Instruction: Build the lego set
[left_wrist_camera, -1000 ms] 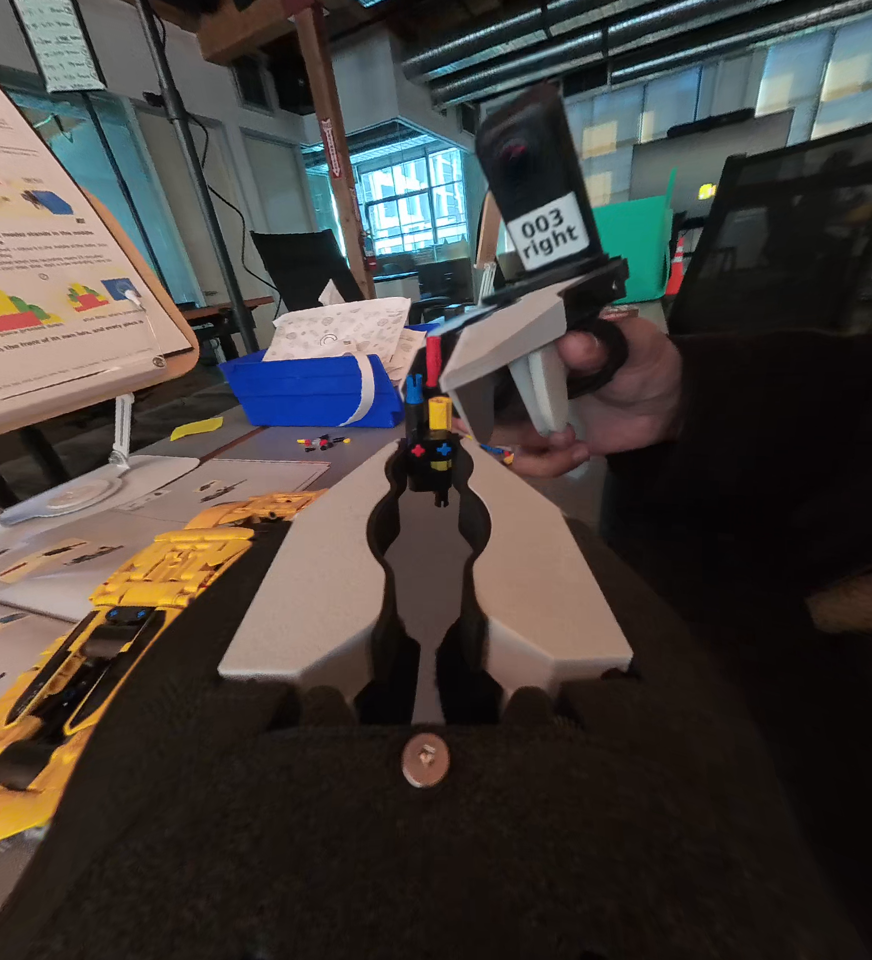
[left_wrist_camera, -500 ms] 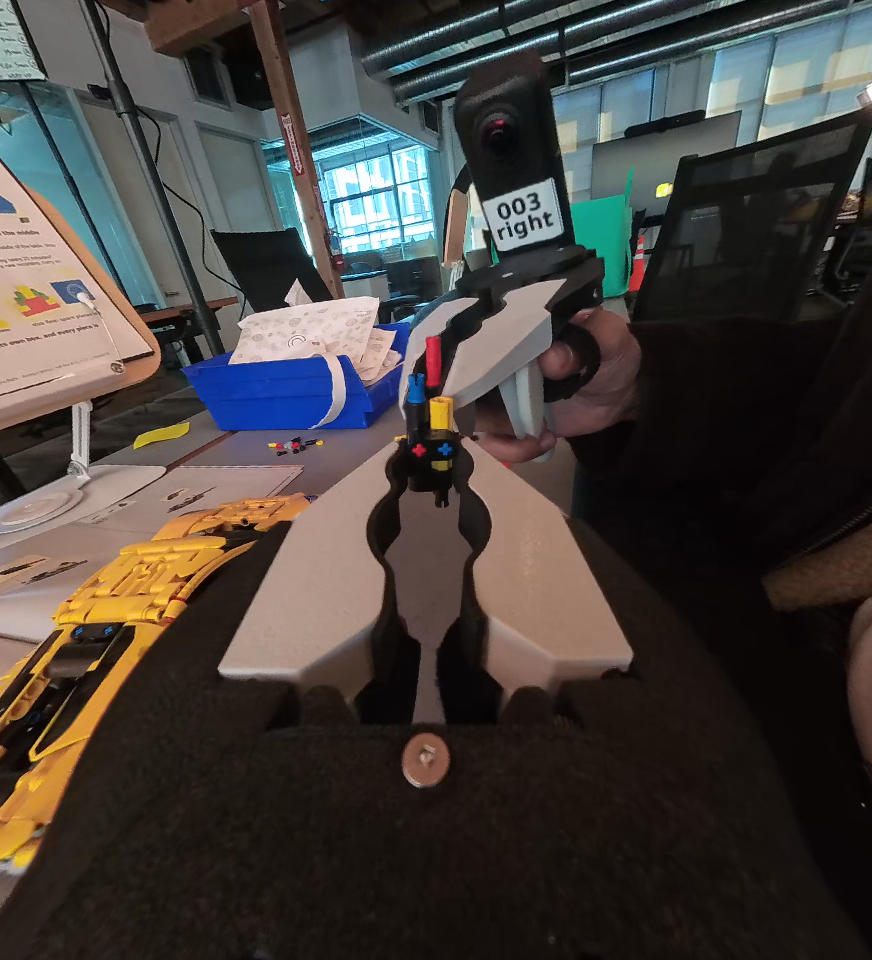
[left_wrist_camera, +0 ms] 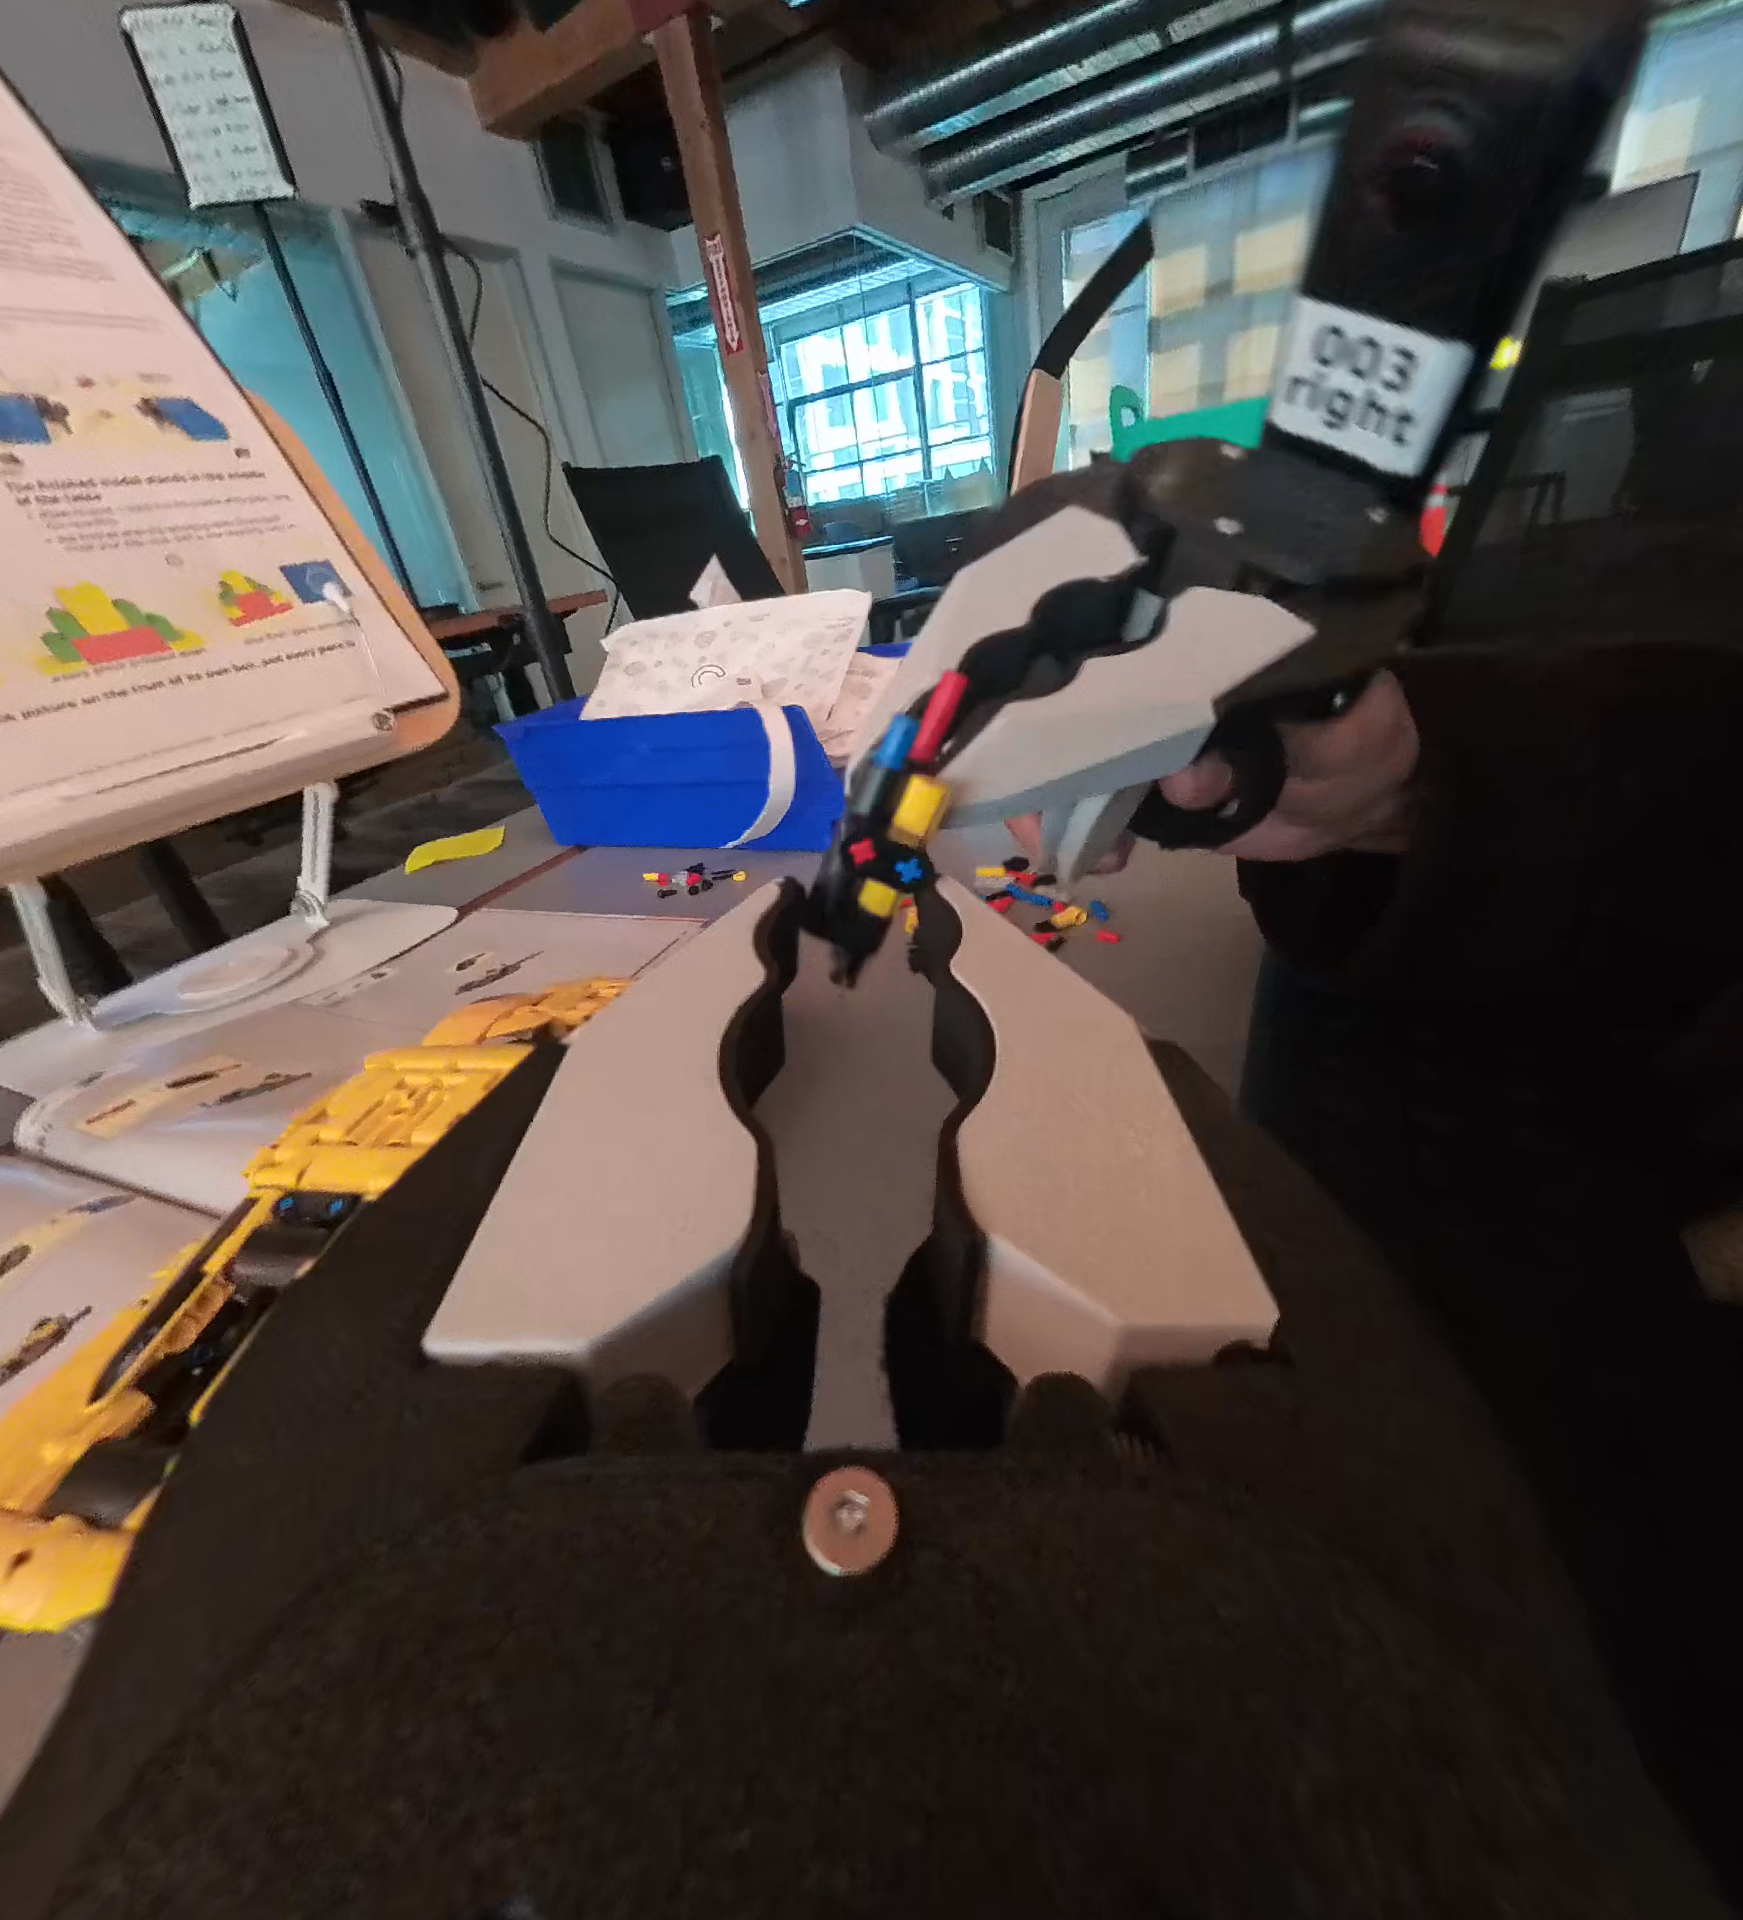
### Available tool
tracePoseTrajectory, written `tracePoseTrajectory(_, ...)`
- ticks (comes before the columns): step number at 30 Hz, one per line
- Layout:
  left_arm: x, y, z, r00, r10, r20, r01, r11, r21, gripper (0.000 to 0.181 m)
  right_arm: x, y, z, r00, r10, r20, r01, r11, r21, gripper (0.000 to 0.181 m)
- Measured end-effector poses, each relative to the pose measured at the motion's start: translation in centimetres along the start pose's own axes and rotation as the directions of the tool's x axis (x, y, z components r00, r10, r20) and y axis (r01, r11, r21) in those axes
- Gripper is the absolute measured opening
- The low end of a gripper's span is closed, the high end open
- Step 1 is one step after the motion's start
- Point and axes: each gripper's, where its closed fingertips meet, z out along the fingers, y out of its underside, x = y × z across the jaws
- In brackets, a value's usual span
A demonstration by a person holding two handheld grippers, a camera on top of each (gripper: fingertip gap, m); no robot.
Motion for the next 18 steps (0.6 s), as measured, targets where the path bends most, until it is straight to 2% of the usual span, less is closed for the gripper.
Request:
tracePoseTrajectory(3,-0.8,-0.4,-0.5,0.990,-0.137,-0.018,0.137,0.990,0.020,0.027,1.3,0.1,-0.4,0.972,-0.194,-0.136,0.191,0.981,-0.037,0.006)
tracePoseTrajectory(5,-1.1,-0.9,-1.0,0.964,-0.257,-0.065,0.261,0.964,0.048,0.030,1.4,0.3,-0.6,0.952,-0.264,-0.157,0.260,0.964,-0.048,0.006)
tracePoseTrajectory(9,-2.4,-1.8,-1.5,0.847,-0.512,-0.144,0.527,0.845,0.091,0.034,1.8,1.2,-0.7,0.867,-0.444,-0.226,0.425,0.896,-0.131,0.006)
tracePoseTrajectory(14,-1.3,-1.0,-0.9,0.830,-0.527,-0.182,0.539,0.842,0.025,0.048,0.9,1.2,0.0,0.774,-0.567,-0.282,0.551,0.823,-0.139,0.006)
tracePoseTrajectory(16,-0.6,-0.7,-0.7,0.776,-0.587,-0.231,0.598,0.801,-0.028,0.052,-0.1,0.6,0.3,0.758,-0.587,-0.284,0.587,0.804,-0.095,0.006)
tracePoseTrajectory(18,-0.7,-0.8,-0.7,0.709,-0.657,-0.258,0.670,0.741,-0.047,0.053,-0.5,0.3,0.4,0.716,-0.633,-0.296,0.634,0.766,-0.105,0.005)
